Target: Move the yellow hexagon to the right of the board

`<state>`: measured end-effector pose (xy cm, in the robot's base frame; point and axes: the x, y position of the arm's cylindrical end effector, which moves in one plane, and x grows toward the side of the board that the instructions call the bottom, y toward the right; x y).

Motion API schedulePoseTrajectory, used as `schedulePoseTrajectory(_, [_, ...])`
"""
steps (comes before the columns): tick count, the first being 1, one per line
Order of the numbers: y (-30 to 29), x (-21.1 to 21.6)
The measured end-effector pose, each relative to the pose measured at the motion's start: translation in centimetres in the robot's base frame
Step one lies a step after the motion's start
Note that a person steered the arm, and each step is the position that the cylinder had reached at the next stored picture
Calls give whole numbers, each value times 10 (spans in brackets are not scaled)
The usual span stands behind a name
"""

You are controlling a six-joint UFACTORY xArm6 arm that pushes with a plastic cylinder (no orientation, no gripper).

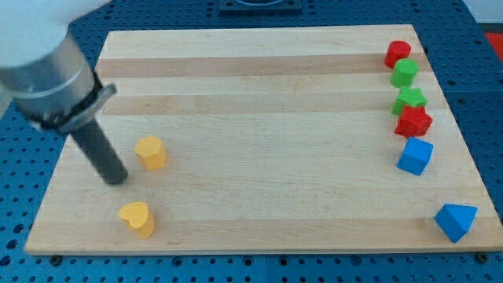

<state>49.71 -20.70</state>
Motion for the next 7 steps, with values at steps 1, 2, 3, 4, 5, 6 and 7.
schedulePoseTrajectory(1, [1, -12])
schedulePoseTrajectory(2, [21, -11])
schedulePoseTrajectory(3, [31, -2])
schedulePoseTrajectory(4, [38, -2])
schedulePoseTrajectory(5, [141, 33])
schedulePoseTrajectory(6, [150, 40])
schedulePoseTrajectory(7, [150, 40])
